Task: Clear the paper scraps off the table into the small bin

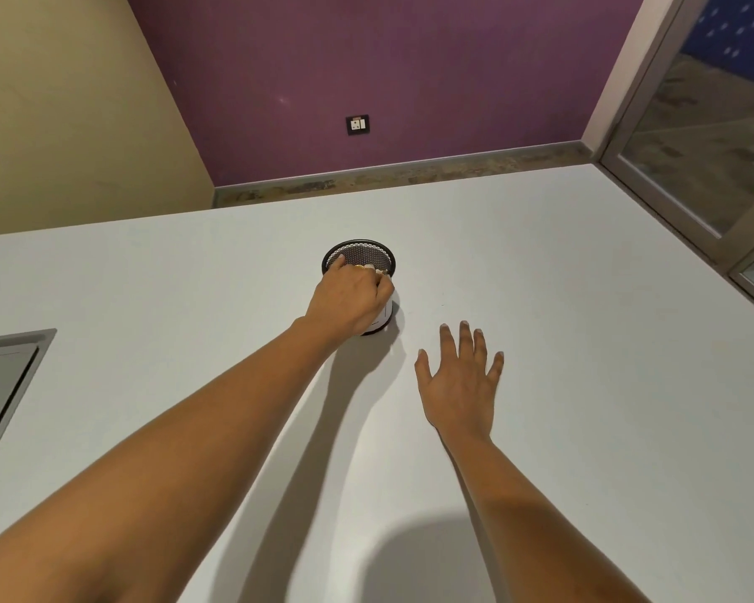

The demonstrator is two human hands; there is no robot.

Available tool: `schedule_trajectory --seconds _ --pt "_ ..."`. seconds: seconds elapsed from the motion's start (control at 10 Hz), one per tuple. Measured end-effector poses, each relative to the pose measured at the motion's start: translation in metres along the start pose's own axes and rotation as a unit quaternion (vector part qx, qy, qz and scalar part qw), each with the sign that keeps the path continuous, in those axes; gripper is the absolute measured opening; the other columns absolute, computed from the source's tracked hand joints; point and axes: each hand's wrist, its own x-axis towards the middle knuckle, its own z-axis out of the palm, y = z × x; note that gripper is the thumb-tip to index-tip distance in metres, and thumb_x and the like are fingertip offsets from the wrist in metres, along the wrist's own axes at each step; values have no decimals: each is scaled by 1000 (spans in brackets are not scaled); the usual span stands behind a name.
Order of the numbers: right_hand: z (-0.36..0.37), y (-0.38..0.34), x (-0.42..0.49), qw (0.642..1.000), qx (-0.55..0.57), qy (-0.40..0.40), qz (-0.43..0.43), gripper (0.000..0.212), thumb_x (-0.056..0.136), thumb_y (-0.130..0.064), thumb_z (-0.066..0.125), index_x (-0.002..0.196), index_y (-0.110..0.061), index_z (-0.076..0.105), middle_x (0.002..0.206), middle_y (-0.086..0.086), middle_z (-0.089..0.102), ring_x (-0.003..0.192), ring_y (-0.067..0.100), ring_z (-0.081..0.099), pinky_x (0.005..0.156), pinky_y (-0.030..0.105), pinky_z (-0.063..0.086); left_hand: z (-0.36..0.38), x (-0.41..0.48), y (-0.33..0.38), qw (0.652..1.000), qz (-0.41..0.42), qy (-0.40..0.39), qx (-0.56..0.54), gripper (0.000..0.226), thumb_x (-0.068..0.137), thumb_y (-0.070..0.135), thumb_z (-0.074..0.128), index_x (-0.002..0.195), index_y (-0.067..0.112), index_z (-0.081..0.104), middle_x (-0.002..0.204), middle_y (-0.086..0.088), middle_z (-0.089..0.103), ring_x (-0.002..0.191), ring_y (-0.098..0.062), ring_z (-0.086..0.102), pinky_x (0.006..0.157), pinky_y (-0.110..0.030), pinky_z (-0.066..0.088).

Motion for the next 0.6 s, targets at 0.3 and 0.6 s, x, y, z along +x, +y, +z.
schedule_trajectory --seconds 0.3,0.6 --pt "-3 -1 -1 1000 0 -1 -3 56 95 -48 25 145 -21 22 156 7 20 145 24 12 116 52 10 11 -20 -4 998 25 47 -25 48 97 38 30 138 13 38 145 -8 42 139 -20 30 117 -39 11" --pt "-8 0 -6 999 -9 -23 -27 55 98 -43 22 147 -20 16 157 8 13 145 25 8 117 50 7 20 -69 -30 993 -5 109 -43 55 97 40 32 146 22 15 158 1 10 146 -17 2 118 -41 -1"
